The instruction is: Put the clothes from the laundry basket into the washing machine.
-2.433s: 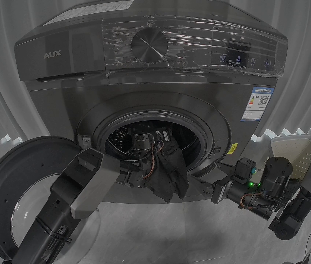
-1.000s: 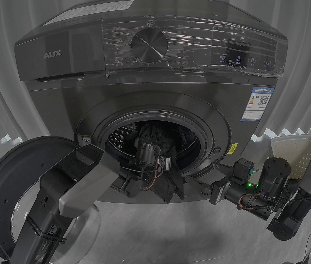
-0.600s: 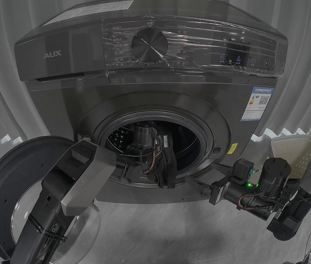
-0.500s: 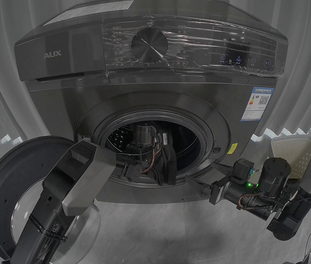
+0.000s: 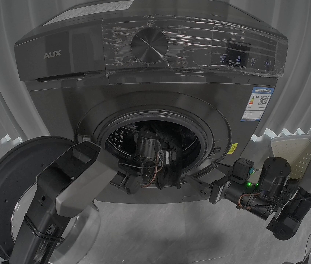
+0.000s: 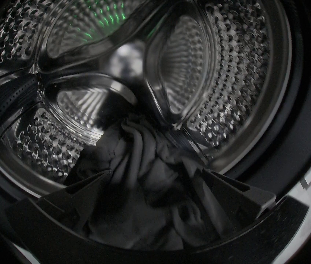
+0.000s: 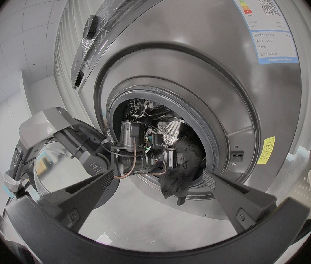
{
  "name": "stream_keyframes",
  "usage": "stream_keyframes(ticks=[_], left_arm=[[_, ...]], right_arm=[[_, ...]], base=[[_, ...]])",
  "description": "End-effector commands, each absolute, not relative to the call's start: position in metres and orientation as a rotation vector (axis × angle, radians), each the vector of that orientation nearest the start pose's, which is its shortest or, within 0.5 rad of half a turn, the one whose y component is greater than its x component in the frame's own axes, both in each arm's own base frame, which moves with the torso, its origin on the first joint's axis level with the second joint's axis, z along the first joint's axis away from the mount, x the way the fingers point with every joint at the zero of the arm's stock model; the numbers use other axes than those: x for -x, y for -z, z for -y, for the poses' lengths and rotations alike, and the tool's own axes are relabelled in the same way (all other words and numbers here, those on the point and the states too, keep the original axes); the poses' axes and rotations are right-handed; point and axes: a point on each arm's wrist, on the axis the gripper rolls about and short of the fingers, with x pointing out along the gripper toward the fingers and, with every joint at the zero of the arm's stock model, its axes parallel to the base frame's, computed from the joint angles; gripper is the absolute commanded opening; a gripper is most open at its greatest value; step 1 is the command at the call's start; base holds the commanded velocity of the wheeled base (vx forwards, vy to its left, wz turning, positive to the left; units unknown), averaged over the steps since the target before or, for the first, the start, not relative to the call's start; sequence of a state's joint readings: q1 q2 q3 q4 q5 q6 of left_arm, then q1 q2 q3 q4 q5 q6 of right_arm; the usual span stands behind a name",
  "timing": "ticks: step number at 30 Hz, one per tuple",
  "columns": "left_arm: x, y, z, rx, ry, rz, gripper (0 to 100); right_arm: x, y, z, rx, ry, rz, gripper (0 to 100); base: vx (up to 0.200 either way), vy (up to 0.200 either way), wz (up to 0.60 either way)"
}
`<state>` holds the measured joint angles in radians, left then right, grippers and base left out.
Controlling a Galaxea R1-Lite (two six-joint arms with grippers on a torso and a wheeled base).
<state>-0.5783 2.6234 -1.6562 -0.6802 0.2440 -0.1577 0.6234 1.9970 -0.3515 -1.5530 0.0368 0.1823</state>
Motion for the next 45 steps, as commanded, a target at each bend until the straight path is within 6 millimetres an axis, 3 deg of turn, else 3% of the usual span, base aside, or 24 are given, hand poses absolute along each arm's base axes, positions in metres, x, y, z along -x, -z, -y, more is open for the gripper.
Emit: stream_keyframes(ticks=[1, 14, 15, 19, 26, 32, 36, 45], left_arm=[[-0.405, -0.029, 0.284, 0.018, 0.399, -0.351, 100], [-0.401, 0.008, 0.283, -0.003, 0.444, -0.431, 100], [-0.402, 0.010, 0.283, -0.001, 0.442, -0.432, 0], [-0.404, 0.019, 0.283, -0.004, 0.437, -0.444, 0], [-0.415, 0.008, 0.284, 0.022, 0.419, -0.380, 0], [-0.452, -0.018, 0.277, 0.079, 0.284, -0.215, 0], [-0.467, -0.019, 0.275, 0.092, 0.238, -0.161, 0], [-0.472, -0.014, 0.276, 0.099, 0.234, -0.150, 0]], right_arm=[[-0.234, -0.084, -0.169, -0.150, -0.651, -0.145, 100], [-0.234, -0.081, -0.170, -0.147, -0.651, -0.154, 100], [-0.234, -0.082, -0.170, -0.148, -0.652, -0.153, 100], [-0.234, -0.082, -0.171, -0.149, -0.655, -0.154, 100], [-0.233, -0.082, -0.172, -0.150, -0.659, -0.151, 100], [-0.233, -0.082, -0.173, -0.149, -0.664, -0.151, 100], [-0.232, -0.082, -0.173, -0.149, -0.666, -0.152, 100], [-0.232, -0.082, -0.173, -0.149, -0.665, -0.153, 100]], base=[[0.000, 0.000, 0.00], [0.000, 0.000, 0.00], [0.000, 0.000, 0.00], [0.000, 0.000, 0.00], [0.000, 0.000, 0.00], [0.000, 0.000, 0.00], [0.000, 0.000, 0.00], [0.000, 0.000, 0.00]])
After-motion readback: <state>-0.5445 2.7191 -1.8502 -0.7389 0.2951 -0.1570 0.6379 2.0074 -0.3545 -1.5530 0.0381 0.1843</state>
